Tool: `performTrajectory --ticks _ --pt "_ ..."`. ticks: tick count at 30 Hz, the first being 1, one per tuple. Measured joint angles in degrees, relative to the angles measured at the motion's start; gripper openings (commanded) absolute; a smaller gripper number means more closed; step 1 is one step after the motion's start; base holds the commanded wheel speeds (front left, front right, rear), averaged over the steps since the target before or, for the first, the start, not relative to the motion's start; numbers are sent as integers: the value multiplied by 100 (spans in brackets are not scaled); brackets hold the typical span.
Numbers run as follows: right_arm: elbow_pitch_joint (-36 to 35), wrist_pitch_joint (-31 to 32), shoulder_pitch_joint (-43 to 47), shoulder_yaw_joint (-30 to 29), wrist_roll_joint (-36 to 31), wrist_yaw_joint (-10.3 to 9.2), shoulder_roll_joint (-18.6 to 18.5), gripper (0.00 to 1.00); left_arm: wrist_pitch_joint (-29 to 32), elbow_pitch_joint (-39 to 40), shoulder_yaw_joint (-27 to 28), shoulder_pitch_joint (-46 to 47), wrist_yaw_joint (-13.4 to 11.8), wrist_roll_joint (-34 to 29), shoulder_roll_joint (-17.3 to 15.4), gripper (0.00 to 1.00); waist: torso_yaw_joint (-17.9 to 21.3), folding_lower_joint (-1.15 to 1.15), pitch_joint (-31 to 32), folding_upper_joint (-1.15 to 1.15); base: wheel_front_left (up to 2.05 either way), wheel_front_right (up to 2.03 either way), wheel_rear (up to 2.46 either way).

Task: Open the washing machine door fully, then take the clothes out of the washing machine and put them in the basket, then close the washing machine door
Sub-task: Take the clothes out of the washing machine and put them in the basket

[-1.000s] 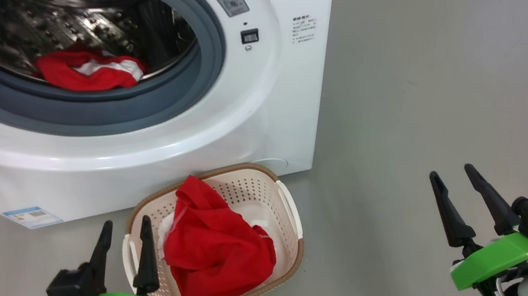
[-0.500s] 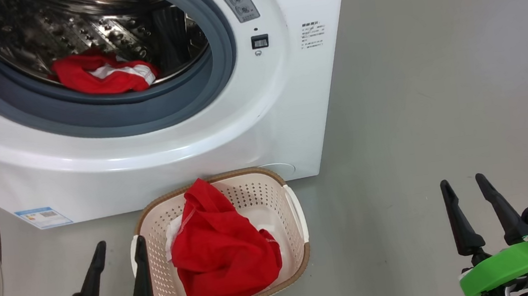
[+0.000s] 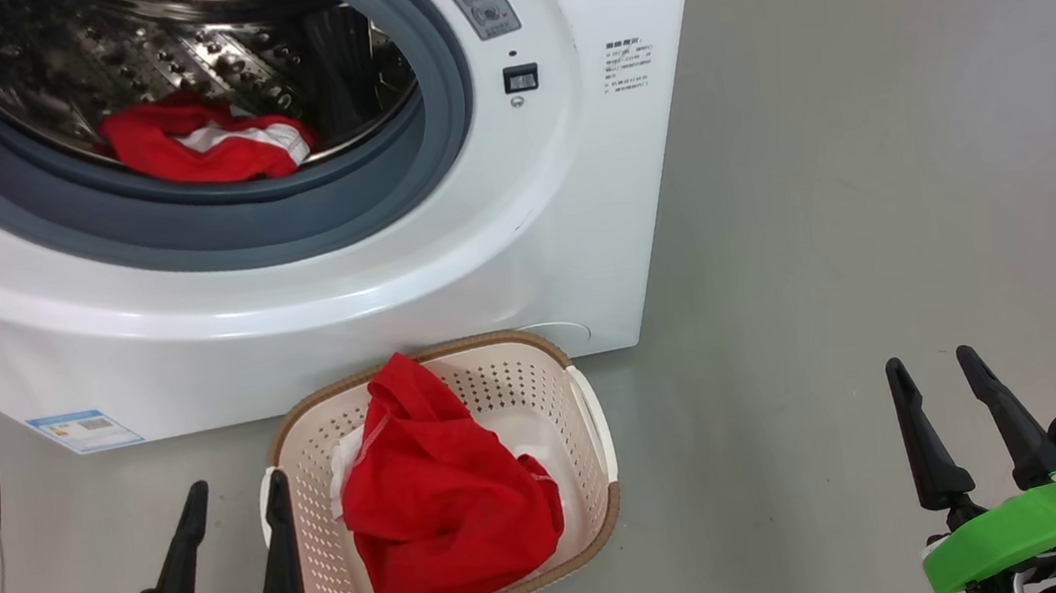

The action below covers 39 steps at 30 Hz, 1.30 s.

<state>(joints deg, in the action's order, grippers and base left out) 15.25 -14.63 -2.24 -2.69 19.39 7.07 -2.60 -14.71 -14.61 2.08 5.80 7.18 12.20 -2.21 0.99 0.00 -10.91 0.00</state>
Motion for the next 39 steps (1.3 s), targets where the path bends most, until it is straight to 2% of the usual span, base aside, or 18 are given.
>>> performTrajectory --ticks 9,13,20,27,39 --pt "-14 0 -16 16 1 0 1 100 0 -19 -68 54 0 -20 -1 100 15 0 -119 0 0 0 0" --pt "-42 0 -53 80 3 0 1 100 0 -130 -136 416 0 -214 1 100 32 0 -255 0 0 0 0" --pt "-98 0 -422 182 25 0 0 100 -1 -730 -142 1586 0 -725 -43 100 94 0 -660 0 0 0 0" --pt "-118 0 -745 339 101 0 0 100 -1 -1684 -141 2952 -21 -982 -283 100 251 0 -1166 0 0 0 0" --pt "-147 0 -1191 542 325 0 -3 100 -2 -3466 -130 5141 -372 -1232 -697 100 744 0 -1964 0 0 0 0"
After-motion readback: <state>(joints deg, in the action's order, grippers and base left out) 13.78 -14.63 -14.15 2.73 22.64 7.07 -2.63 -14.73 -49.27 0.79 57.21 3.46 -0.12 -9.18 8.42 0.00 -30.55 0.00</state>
